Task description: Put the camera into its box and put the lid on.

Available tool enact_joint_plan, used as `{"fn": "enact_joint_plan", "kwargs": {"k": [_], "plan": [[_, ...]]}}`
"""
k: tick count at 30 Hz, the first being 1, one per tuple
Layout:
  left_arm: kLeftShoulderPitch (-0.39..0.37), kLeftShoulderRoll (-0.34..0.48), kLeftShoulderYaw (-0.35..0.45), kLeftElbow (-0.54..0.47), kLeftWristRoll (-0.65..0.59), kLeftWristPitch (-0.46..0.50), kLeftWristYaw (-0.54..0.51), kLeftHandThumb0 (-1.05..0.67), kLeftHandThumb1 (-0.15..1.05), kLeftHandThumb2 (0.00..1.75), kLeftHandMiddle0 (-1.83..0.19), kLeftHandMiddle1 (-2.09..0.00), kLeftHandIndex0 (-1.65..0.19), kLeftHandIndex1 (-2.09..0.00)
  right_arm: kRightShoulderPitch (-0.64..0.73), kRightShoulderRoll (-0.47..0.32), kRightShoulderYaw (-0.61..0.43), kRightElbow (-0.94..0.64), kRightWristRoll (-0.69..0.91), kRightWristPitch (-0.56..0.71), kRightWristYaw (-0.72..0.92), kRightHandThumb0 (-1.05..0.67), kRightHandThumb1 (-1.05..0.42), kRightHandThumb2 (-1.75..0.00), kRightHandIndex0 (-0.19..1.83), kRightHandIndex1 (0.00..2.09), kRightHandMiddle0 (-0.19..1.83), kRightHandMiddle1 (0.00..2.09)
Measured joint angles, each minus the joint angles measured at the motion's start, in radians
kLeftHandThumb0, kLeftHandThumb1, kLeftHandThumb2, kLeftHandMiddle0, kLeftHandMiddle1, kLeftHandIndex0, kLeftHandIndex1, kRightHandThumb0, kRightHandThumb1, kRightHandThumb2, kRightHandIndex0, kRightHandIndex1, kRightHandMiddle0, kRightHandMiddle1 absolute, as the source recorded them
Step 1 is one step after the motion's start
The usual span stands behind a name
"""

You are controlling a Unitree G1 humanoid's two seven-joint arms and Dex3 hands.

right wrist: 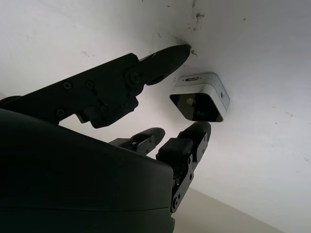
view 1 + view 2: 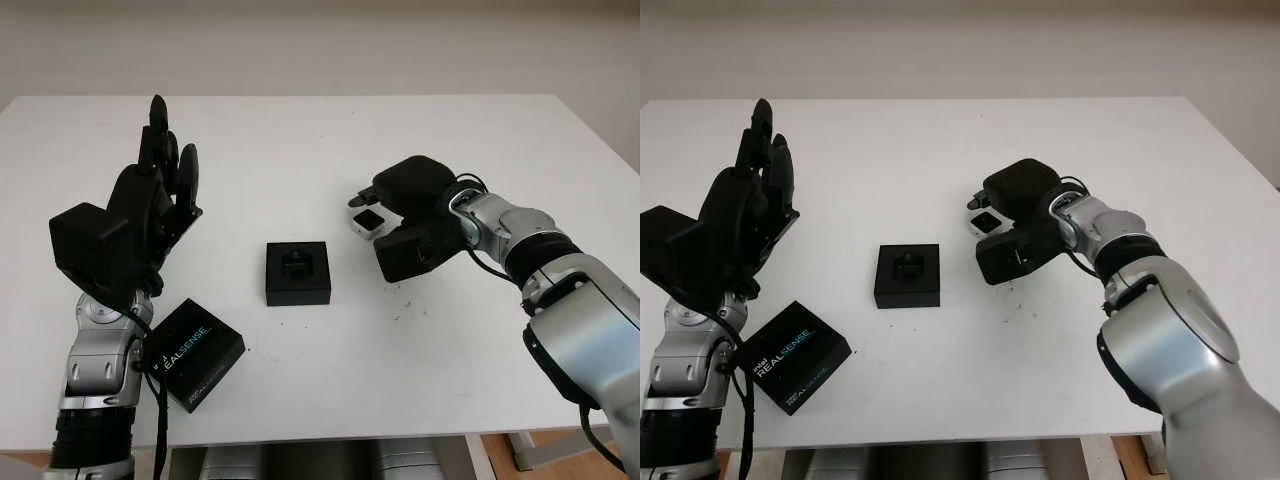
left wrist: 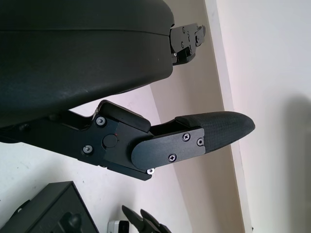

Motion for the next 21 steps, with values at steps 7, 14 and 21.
{"fn": "enact_joint_plan", "kwargs": {"k": [7,14,21], "plan": [[0.01,0.005,0.0,-0.003,0.007,0.001,-0.001,-0.78,1.05,0.68,0.19,0.0,0.19,0.0,0.002,0.0,0.029,0.001,-0.02,0.0,-0.05,-0.25,-0.89,-0.06,0.65,0.11,0.74,0.14],[0.02,0.009,0.0,-0.01,0.008,0.001,0.0,-0.78,1.05,0.67,0.19,0.0,0.19,0.0,0.007,0.0,0.029,0.003,-0.019,0.001,-0.06,-0.24,-0.93,-0.06,0.78,0.18,0.84,0.19],[0.023,0.013,0.0,-0.013,0.008,0.001,-0.001,-0.78,1.05,0.68,0.19,0.0,0.19,0.0,0.011,0.001,0.03,0.004,-0.02,0.0,-0.074,-0.31,-0.96,-0.06,0.27,1.28,0.45,1.12]]}}
